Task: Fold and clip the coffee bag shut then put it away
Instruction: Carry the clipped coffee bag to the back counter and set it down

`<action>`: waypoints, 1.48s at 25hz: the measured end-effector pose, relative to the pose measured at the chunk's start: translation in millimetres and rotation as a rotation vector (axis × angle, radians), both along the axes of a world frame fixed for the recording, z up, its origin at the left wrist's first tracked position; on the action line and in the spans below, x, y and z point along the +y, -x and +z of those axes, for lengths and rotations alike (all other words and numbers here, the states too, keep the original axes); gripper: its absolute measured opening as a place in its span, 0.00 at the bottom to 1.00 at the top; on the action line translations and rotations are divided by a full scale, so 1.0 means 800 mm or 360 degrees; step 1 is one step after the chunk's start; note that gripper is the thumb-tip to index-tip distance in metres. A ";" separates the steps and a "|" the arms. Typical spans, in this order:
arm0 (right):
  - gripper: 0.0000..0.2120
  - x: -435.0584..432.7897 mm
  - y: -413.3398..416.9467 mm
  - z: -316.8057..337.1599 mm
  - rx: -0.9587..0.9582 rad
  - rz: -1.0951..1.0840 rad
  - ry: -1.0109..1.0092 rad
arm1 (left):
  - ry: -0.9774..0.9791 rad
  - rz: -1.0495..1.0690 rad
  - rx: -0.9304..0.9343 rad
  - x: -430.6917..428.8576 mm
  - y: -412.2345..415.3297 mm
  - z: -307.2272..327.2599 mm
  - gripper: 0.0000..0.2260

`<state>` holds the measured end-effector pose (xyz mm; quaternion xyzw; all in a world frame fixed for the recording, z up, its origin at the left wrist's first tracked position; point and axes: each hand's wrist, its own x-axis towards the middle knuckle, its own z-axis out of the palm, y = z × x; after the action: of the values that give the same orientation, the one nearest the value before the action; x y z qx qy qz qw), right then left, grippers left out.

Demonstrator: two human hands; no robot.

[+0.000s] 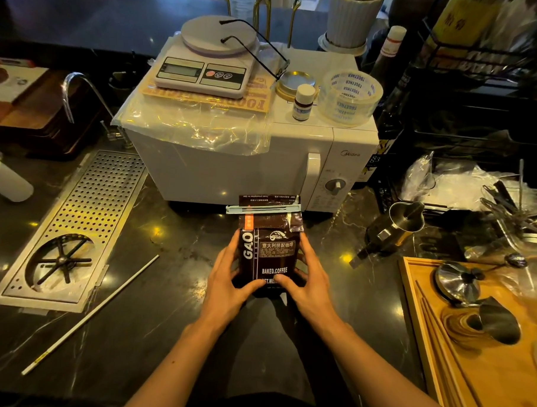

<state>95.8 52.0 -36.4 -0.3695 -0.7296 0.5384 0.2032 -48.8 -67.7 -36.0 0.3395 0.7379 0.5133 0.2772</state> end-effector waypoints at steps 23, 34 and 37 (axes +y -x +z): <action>0.46 -0.013 -0.016 0.157 0.0340 -0.0426 -0.0545 | -0.0538 -0.0273 0.0612 0.032 0.003 0.156 0.48; 0.43 -0.073 -0.162 0.300 0.0399 -0.1320 -0.0882 | -0.0998 -0.1119 0.0454 0.097 -0.124 0.286 0.49; 0.43 -0.120 -0.253 0.307 0.0357 -0.1629 -0.0937 | -0.1074 -0.1462 0.0390 0.098 -0.219 0.300 0.50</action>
<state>298.3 -44.2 209.4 -0.5430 -0.5516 0.1830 0.6062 126.4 10.7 203.6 0.7511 0.3373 0.5042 0.2605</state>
